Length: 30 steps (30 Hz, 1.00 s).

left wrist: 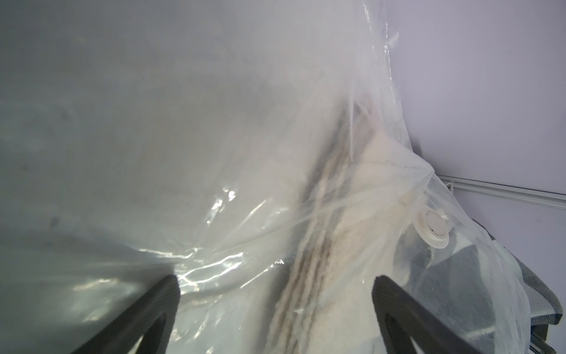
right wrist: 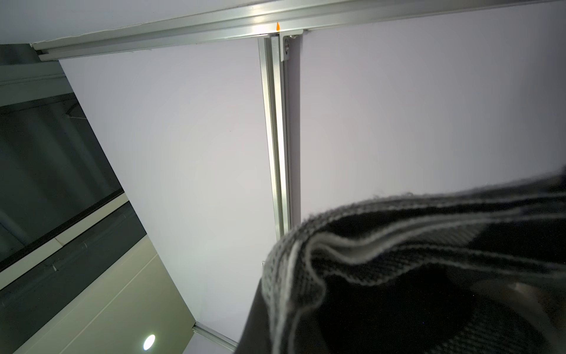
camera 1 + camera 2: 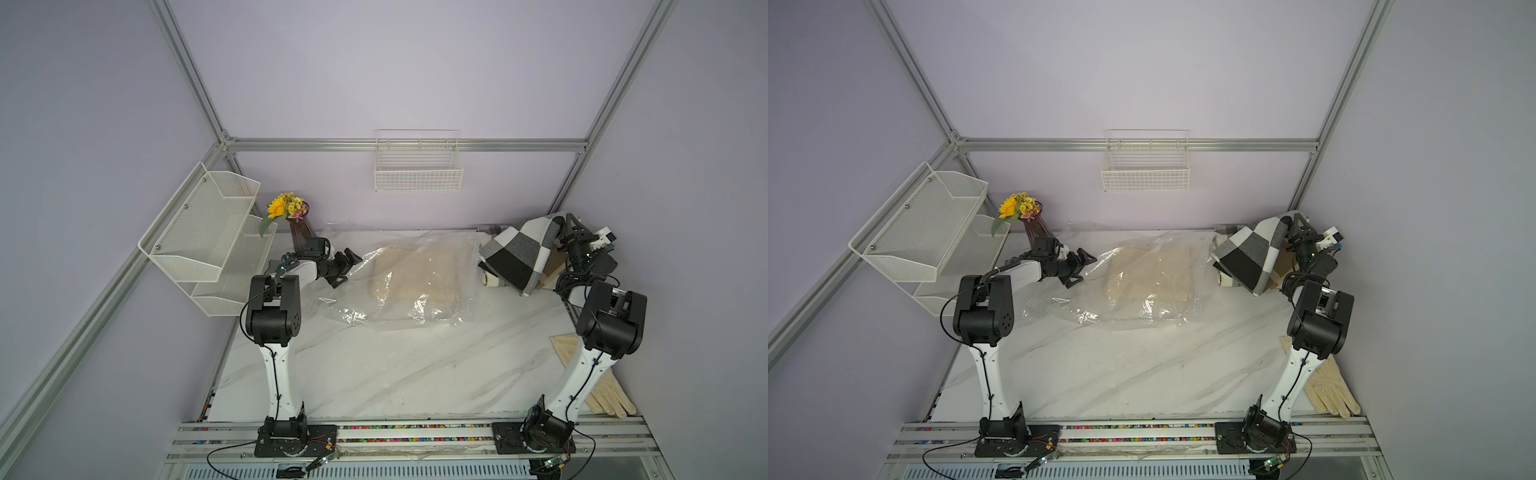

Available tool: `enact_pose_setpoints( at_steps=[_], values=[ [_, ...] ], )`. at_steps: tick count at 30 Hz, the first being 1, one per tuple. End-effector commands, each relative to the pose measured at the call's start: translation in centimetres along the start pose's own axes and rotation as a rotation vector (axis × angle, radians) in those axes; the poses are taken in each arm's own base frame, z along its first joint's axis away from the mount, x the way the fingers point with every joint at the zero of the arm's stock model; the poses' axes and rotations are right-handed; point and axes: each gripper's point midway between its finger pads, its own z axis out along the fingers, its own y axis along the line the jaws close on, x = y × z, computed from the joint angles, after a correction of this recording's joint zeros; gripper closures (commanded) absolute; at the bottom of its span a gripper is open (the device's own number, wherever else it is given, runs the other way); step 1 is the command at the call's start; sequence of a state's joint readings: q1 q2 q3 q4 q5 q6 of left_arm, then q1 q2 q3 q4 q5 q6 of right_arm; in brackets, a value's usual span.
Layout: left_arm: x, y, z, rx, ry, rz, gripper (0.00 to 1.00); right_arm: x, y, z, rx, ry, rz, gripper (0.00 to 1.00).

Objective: Take the scarf out of the vacuum bag
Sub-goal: Place the scarf at the corner of the board.

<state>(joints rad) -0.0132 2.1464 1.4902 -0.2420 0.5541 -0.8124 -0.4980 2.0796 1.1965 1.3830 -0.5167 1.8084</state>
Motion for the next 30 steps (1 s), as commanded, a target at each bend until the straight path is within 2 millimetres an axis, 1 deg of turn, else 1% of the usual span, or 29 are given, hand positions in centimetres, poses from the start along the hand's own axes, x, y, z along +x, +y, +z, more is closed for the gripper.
enact_pose_setpoints(
  at_steps=[1, 7, 8, 9, 10, 11, 13, 16, 19, 21, 23, 26, 27, 30],
  values=[
    [1.3, 5.4, 0.9, -0.155, 0.04, -0.098, 0.0, -0.3, 4.9, 0.4, -0.175, -0.026, -0.017, 1.0],
    [1.4, 5.6, 1.3, -0.156, 0.045, -0.104, 0.0, 0.0, 4.3, 0.0, -0.154, -0.028, -0.028, 1.0],
    [1.4, 5.5, 1.3, -0.155, 0.046, -0.102, 0.0, -0.1, 4.4, -0.1, -0.154, -0.03, -0.028, 0.84],
    [1.5, 5.5, 1.3, -0.155, 0.047, -0.101, 0.0, -0.1, 4.4, -0.1, -0.154, -0.032, -0.026, 0.61],
    [1.5, 5.5, 1.3, -0.156, 0.047, -0.101, 0.0, -0.2, 4.3, -0.3, -0.15, -0.042, -0.021, 0.36],
    [1.5, 5.5, 1.3, -0.156, 0.047, -0.101, 0.0, -0.3, 4.1, -0.6, -0.145, -0.055, -0.011, 0.19],
    [1.5, 5.4, 1.3, -0.154, 0.048, -0.099, 0.0, -0.8, 3.2, -1.4, -0.125, -0.094, 0.019, 0.04],
    [1.5, 5.3, 1.2, -0.151, 0.047, -0.096, 0.0, -1.1, 2.2, -2.2, -0.095, -0.103, 0.027, 0.03],
    [1.5, 5.3, 1.2, -0.152, 0.046, -0.094, 0.0, -0.8, 2.0, -2.9, -0.077, -0.103, 0.018, 0.03],
    [1.5, 5.3, 1.2, -0.149, 0.049, -0.096, 0.0, -0.7, 2.4, -3.4, -0.071, -0.107, -0.004, 0.03],
    [1.6, 5.2, 1.2, -0.148, 0.051, -0.095, 0.0, -1.1, 4.0, -4.6, -0.071, -0.133, -0.04, 0.03],
    [1.6, 5.2, 0.9, -0.149, 0.046, -0.087, 0.0, -2.1, 5.0, -7.0, 0.012, -0.201, -0.103, 0.03],
    [1.6, 5.2, 0.9, -0.149, 0.045, -0.084, 0.0, -2.2, 5.1, -7.6, 0.045, -0.206, -0.137, 0.03],
    [1.7, 4.8, 0.7, -0.138, 0.048, -0.079, 0.0, -2.0, 6.7, -9.3, 0.131, -0.229, -0.234, 0.03]
  ],
)
